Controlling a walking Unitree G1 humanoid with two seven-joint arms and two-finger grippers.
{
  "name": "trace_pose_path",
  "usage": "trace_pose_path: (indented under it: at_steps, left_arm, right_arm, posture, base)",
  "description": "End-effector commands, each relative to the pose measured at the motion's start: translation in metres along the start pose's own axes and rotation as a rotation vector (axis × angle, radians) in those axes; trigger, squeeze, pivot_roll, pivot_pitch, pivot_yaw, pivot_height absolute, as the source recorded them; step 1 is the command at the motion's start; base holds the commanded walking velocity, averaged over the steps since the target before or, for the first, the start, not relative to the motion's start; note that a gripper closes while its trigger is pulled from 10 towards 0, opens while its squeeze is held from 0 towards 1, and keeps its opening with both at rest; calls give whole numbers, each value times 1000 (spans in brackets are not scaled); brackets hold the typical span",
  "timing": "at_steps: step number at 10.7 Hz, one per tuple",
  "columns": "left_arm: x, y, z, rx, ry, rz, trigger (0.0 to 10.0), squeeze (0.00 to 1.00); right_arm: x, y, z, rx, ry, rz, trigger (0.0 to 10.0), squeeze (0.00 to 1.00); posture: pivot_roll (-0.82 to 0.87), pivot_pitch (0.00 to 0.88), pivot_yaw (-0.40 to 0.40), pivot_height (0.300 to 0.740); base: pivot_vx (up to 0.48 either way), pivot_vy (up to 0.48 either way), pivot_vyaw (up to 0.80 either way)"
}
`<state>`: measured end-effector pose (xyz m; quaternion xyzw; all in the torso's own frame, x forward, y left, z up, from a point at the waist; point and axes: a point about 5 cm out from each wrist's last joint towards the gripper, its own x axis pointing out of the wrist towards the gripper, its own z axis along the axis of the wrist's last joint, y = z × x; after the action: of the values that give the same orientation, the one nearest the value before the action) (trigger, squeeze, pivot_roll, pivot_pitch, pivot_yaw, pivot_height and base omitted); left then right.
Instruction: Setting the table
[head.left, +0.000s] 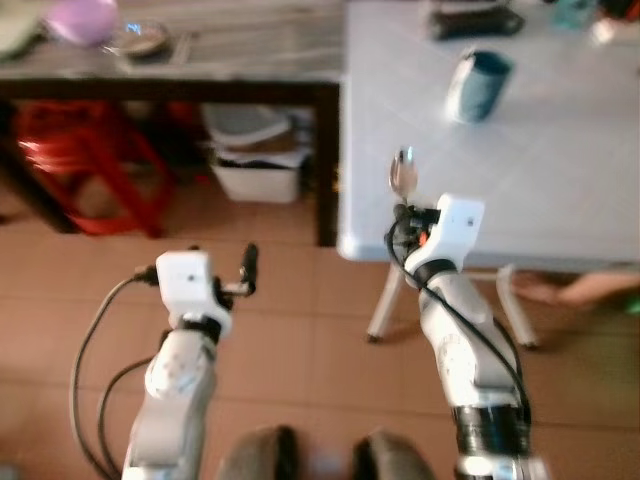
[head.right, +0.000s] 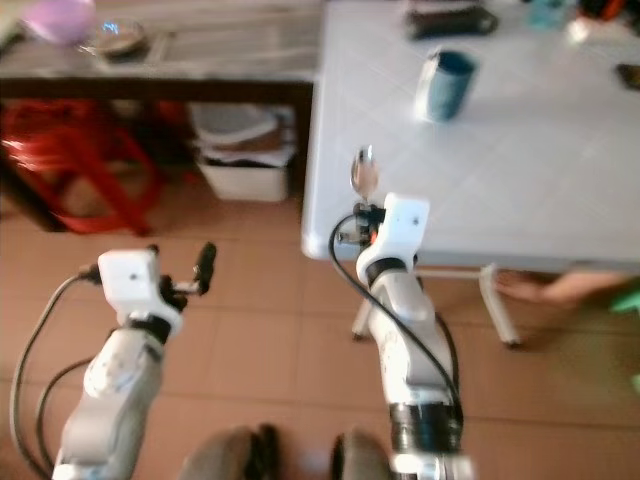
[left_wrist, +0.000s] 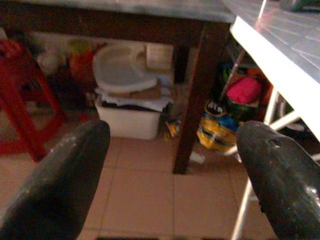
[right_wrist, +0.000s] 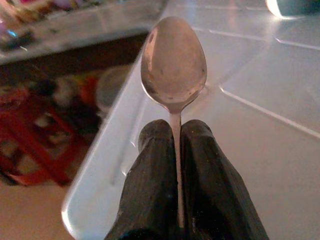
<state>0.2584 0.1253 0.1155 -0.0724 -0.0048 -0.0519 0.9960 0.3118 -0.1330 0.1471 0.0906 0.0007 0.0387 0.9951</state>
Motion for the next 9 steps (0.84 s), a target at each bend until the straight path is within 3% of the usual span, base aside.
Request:
trace_pose_path:
  at_steps: [1,9]
  left_arm:
    - [0,1,-1,12,4,0,10000,0]
    - [6,0,1,16,-9,-4,10000,0]
  right_arm:
    - [1,0,5,2,-23,0,10000,0]
    - [5,6,7,-2,-37,20,10000,0]
  posture:
    - [-39,160,44,740]
    - [-39,174,42,740]
  base:
    - [266,398,0]
    - [388,279,0]
